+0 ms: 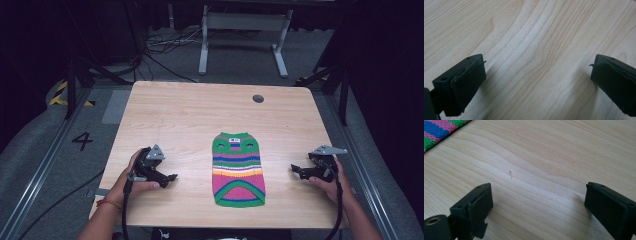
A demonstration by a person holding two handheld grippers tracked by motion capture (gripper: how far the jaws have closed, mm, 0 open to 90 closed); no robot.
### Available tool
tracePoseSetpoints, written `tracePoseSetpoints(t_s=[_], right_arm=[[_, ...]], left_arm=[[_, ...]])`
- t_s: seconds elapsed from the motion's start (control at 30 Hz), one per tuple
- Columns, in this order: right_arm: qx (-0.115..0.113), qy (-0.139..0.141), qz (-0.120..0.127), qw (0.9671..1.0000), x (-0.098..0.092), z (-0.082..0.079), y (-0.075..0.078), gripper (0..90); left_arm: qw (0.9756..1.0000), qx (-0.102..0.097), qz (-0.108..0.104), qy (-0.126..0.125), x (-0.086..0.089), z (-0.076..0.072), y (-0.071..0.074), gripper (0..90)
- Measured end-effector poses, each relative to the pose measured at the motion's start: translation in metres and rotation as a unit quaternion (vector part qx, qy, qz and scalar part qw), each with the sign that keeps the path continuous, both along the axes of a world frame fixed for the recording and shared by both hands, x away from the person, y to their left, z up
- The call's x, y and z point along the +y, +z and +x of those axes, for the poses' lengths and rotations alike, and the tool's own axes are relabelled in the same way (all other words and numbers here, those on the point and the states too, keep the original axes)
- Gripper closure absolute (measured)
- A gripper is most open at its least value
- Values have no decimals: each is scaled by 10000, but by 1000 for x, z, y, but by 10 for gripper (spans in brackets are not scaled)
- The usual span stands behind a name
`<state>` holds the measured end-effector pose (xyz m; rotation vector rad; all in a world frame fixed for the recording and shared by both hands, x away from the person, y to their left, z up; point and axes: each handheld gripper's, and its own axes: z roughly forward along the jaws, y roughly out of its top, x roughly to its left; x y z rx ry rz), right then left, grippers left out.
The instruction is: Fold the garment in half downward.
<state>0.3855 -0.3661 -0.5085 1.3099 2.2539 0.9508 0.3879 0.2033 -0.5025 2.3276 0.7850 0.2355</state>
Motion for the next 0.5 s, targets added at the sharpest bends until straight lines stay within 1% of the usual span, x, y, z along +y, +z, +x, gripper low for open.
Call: tracePoseSetpoints(t_s=[0.3,0.37,0.4,0.43,0.47,0.5], right_arm=[[14,-20,-12,10000,-2,0,0,67],[16,-34,-18,10000,-2,0,0,63],[18,-49,-27,10000,-3,-1,0,63],[16,-44,-27,10000,-4,-1,0,63],[16,-44,-27,10000,-4,-1,0,63],[24,-44,-27,10000,-4,-1,0,63]], left_arm=[[10000,-23,-4,57,0,-1,0,6],[10000,4,28,64,0,-1,1,7],[9999,25,-46,106,1,-1,1,29],[9999,25,-46,106,1,-1,1,50],[9999,-9,-41,135,2,-1,2,50],[9998,-38,-109,186,4,0,1,79]])
